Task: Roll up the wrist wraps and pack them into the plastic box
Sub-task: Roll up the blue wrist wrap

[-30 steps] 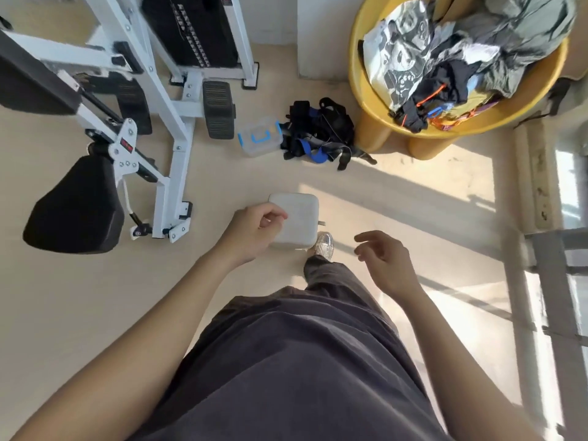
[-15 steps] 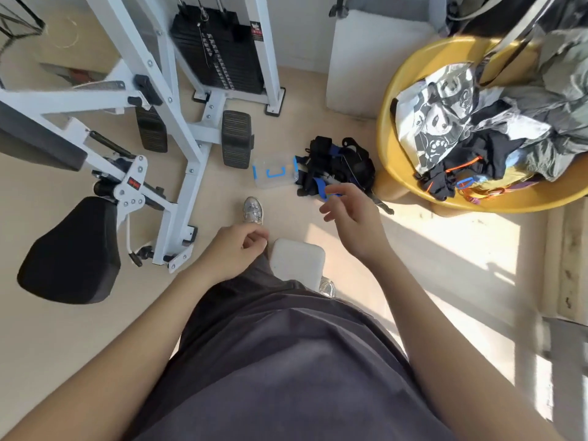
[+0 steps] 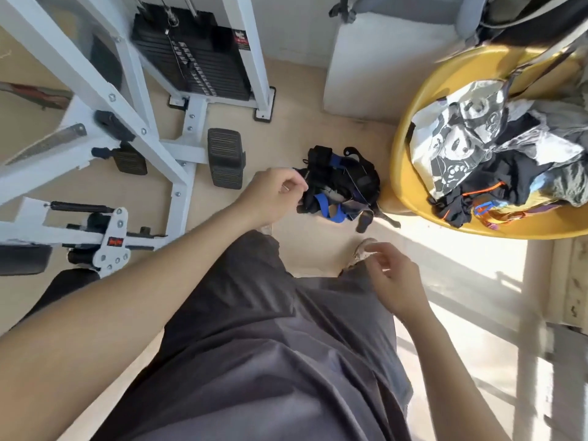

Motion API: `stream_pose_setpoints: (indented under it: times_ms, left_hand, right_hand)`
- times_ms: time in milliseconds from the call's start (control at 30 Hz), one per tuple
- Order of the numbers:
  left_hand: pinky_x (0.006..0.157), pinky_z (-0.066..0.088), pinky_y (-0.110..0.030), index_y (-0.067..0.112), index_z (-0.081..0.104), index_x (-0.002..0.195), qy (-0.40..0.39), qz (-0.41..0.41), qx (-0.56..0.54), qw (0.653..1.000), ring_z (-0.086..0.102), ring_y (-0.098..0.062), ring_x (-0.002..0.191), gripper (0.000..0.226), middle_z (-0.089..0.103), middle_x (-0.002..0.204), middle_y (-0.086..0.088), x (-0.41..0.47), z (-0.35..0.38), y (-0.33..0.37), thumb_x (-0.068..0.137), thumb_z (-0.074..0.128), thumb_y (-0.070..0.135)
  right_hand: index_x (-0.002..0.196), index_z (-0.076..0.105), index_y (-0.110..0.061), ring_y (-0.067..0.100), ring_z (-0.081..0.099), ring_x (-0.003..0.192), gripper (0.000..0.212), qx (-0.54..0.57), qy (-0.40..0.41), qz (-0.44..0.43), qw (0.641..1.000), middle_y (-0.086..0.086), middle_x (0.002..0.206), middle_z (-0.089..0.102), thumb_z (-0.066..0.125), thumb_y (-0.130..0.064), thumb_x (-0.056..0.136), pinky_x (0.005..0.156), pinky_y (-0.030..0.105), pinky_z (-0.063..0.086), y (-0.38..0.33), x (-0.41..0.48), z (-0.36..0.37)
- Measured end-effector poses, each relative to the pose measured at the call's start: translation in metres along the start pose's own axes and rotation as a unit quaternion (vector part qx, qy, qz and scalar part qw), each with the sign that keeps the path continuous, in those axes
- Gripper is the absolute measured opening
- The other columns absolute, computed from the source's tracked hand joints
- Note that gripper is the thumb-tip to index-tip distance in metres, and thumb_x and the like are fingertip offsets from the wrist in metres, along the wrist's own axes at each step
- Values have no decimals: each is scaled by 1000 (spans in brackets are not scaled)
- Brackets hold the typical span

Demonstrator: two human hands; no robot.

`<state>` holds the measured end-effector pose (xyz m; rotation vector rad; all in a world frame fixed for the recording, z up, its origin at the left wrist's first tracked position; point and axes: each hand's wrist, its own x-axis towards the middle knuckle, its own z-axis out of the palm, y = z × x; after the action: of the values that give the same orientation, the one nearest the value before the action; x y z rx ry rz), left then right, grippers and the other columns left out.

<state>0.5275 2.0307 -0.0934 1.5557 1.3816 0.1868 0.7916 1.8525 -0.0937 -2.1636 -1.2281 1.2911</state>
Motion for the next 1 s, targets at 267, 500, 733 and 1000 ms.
stream_pose_setpoints:
  times_ms: [267, 500, 733, 1000]
  left_hand:
    - [78, 48, -7, 31, 80, 107, 16, 4, 6, 1000, 66, 5, 91, 21, 77, 101, 18, 155, 65, -66, 105, 60, 26]
    - [77, 46, -6, 31, 79, 111, -42, 38, 26, 998, 67, -1, 93, 20, 75, 104, 13, 324, 168, -202, 106, 61, 24]
    - [83, 50, -17, 27, 77, 121, 9, -6, 0, 1000, 67, -1, 101, 21, 74, 112, 18, 431, 237, -316, 108, 60, 25]
    - [84, 49, -24, 18, 75, 109, 51, 30, 61, 996, 68, -14, 105, 21, 76, 105, 7, 439, 272, -344, 101, 56, 22]
  right_hand:
    - [125, 70, -24, 15, 71, 87, 24, -18, 30, -1, 999, -3, 96, 76, 53, -25, 109, 75, 30, 55, 57, 199, 31]
    - [129, 70, -15, 6, 61, 56, 30, -117, -36, -99, 988, -9, 74, 67, 47, -11, 109, 51, 19, 45, 121, 415, 117]
    - [102, 67, -9, 39, 65, 79, 22, -344, -91, -142, 924, 14, 91, 67, 46, -8, 104, 72, 42, 61, 136, 532, 174]
    - [109, 66, -9, 39, 66, 85, 19, -420, -16, -230, 878, 13, 97, 64, 50, -9, 98, 77, 44, 62, 120, 513, 197]
